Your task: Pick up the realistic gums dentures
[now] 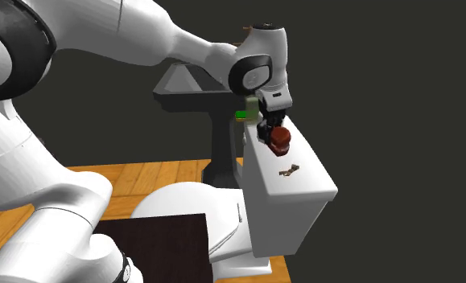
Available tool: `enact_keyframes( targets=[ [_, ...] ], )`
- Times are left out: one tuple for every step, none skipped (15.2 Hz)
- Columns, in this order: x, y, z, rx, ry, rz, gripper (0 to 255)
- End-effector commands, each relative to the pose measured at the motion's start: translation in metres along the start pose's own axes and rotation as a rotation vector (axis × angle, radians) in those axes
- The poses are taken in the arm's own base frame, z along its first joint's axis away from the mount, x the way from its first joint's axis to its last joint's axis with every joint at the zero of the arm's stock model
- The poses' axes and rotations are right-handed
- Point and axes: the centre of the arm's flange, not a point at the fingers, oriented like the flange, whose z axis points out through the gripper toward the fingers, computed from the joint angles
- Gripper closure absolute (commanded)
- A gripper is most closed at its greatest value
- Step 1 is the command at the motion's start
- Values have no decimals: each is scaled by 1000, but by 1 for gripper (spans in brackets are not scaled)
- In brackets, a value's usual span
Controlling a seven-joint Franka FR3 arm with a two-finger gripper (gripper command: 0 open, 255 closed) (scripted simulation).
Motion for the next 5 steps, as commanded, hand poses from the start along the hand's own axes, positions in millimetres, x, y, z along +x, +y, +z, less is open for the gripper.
enact_keyframes(
  targets=[
    [1, -3, -11, 0, 0, 0, 255],
    [1, -4, -16, 0, 0, 0, 255],
    [1, -5, -21, 0, 0, 0, 255],
    [1, -6, -22, 0, 0, 0, 255],
    [1, -6, -22, 0, 0, 0, 255]
  ],
)
